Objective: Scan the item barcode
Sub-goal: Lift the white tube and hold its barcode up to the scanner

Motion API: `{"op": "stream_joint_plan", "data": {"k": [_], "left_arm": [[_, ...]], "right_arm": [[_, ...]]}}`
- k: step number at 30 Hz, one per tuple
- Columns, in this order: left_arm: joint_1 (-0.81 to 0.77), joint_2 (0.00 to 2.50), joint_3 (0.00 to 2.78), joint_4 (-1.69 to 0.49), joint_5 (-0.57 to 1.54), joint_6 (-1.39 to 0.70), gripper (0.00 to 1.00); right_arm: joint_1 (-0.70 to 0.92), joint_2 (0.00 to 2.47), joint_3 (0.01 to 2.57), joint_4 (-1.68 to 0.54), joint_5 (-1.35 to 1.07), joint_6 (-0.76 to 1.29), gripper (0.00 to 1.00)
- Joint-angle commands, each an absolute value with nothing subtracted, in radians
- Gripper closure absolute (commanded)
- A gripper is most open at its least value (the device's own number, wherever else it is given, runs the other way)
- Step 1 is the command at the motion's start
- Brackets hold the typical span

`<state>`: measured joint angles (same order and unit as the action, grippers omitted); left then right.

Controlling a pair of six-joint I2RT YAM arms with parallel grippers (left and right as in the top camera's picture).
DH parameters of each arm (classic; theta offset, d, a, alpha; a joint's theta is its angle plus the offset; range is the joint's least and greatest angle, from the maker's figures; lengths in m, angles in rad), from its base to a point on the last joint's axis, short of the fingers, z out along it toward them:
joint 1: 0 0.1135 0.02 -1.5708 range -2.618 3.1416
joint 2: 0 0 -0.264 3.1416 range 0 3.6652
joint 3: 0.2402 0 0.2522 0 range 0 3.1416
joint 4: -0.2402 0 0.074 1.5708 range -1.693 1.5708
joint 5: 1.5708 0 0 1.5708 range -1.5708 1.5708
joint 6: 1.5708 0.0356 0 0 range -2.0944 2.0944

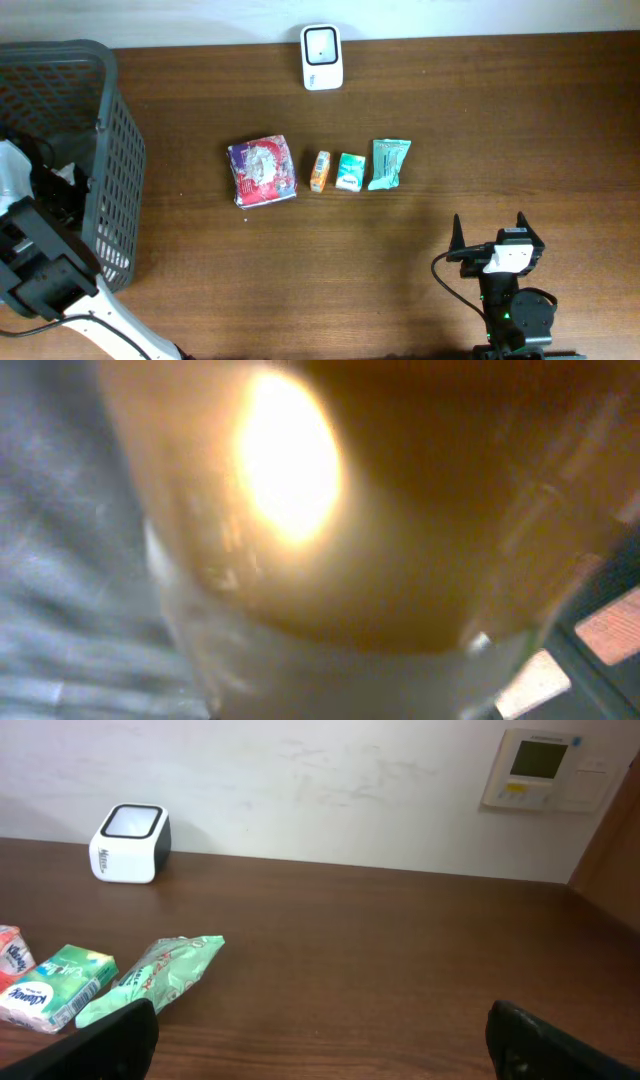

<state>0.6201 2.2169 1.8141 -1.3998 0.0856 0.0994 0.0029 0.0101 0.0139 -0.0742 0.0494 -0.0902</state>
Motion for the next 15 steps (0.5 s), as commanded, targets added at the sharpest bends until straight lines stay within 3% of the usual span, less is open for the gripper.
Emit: {"op": "stream_joint_plan", "data": {"k": [1, 6, 9, 15], "left_arm": [[0.621, 2.211, 1.968, -1.499, 0.144, 0.064, 0.96], [0.621, 2.21, 2.37, -1.689, 0.191, 0.064, 1.0], [0.621, 2.187, 2.548, -1.689, 0.192, 0.063, 0.89], [0.621, 2.077, 2.764, -1.688, 0.333, 0.064, 0.99]], "right_arm": [[0.005, 0.004, 0.006, -0.075, 0.061, -0.094, 0.02], [0.005, 0.004, 0.006, -0.075, 0.061, -0.094, 0.02], [0.005, 0.004, 0.006, -0.075, 0.061, -0.094, 0.02], [0.005, 0.004, 0.006, -0.075, 0.061, -0.094, 0.02]]}}
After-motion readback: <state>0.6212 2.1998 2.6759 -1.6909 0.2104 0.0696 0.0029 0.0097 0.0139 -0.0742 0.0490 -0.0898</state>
